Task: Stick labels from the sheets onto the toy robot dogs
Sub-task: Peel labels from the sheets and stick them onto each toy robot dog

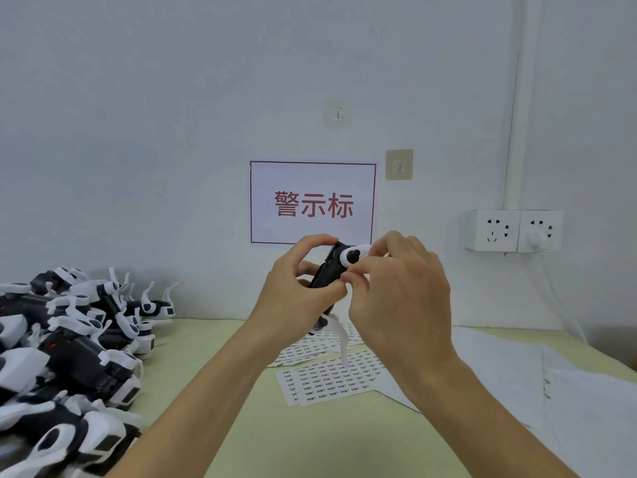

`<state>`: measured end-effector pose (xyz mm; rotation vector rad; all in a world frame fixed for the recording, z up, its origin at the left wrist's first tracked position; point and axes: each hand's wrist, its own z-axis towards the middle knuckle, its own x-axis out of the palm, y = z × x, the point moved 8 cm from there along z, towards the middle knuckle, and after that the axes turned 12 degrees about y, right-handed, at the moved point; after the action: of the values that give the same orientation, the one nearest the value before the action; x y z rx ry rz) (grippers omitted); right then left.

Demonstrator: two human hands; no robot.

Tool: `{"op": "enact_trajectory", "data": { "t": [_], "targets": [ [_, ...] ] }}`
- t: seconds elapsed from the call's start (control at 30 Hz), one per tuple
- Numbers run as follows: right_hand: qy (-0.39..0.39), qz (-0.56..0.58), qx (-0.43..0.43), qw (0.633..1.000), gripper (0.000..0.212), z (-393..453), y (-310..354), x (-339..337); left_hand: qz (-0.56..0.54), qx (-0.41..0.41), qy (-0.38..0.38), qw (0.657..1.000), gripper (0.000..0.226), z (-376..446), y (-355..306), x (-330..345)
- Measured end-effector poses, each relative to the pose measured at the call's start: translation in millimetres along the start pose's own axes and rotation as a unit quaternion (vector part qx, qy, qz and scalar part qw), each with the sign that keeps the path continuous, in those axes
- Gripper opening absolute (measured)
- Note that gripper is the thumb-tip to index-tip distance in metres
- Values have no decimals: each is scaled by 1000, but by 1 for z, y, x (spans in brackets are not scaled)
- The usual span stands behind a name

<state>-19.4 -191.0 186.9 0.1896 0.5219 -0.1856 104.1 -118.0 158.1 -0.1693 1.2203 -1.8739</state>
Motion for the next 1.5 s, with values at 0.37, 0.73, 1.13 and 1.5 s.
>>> {"op": "enact_trajectory", "data": {
  "t": [0.37, 0.73, 1.13, 1.5],
  "targets": [
    [4, -40, 26, 999, 9, -2, 2, 0, -5, -18, 3, 1000, 46, 0, 3, 3],
    [28, -47, 49, 997, 10, -1, -2, 2, -1, -25, 7, 1000, 46, -1, 5, 3],
    [48, -101, 57, 992, 13, 9, -19, 2, 14, -21, 27, 999, 50, -1, 1, 4],
    [72, 80, 26, 994, 11, 15, -27, 9, -68, -37, -3, 997, 41, 1, 11, -5]
  ]
}}
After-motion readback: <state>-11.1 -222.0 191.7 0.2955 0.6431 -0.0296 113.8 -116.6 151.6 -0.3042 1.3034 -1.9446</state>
